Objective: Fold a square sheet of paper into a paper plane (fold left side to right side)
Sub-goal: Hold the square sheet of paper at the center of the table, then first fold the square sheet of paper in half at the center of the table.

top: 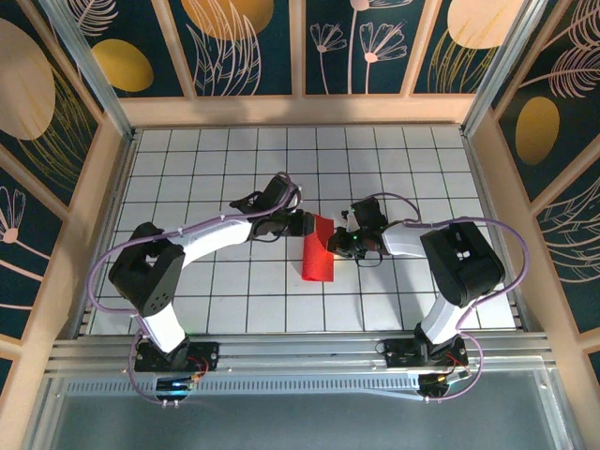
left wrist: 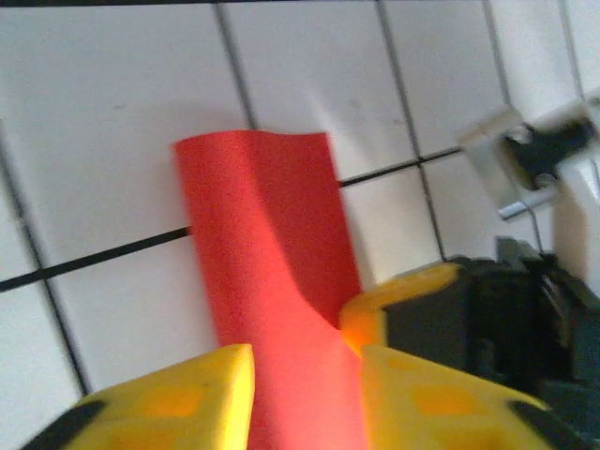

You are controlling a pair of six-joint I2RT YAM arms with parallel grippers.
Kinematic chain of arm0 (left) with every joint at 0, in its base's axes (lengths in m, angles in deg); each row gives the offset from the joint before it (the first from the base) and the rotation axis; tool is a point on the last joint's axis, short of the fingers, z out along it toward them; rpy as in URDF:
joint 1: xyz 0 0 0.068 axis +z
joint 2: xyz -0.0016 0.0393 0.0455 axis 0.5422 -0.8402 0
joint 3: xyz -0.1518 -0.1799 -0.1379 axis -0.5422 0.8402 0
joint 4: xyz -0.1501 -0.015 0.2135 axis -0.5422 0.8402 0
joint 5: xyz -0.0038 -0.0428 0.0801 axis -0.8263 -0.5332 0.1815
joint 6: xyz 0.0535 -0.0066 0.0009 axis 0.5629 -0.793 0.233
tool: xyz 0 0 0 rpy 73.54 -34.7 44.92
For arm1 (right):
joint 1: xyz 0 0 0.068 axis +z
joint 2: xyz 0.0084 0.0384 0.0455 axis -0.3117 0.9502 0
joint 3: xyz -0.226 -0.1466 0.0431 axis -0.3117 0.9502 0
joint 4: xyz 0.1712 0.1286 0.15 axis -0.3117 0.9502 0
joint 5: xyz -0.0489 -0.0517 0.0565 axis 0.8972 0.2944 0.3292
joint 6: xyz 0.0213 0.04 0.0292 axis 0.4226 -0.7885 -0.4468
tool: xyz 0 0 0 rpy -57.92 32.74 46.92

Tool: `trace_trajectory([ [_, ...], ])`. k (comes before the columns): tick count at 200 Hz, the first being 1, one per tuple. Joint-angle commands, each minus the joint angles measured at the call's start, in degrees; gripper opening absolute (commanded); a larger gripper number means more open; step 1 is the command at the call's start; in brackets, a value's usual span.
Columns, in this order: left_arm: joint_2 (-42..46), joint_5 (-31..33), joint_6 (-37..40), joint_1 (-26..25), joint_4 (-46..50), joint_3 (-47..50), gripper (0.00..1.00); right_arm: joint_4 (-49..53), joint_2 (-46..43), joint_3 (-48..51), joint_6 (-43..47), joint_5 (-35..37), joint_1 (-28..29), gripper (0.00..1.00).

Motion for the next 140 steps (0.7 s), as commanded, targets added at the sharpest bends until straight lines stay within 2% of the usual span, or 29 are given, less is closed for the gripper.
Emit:
trace_trajectory([
  [1,-2.2,-8.1,-1.4,-0.3,-6.3,2.7,0.21,6.7,3.6,1.4,1.2,7.4,0.6,0.0],
  [32,-5.1,-9.0,-0.7,-0.3,-7.0,3.3,0.11,6.8,3.7,1.4,1.4,7.4,0.6,0.0],
  [82,-8.5,-4.9,0.7,-0.3,-5.8,4.0,0.02,7.3,3.8,1.3,1.8,7.8,0.6,0.0],
  [140,-9.3,-2.8,0.5,0.0,-6.7,6.2,0.0,8.5,4.5,0.7,2.8,8.4,0.6,0.0],
])
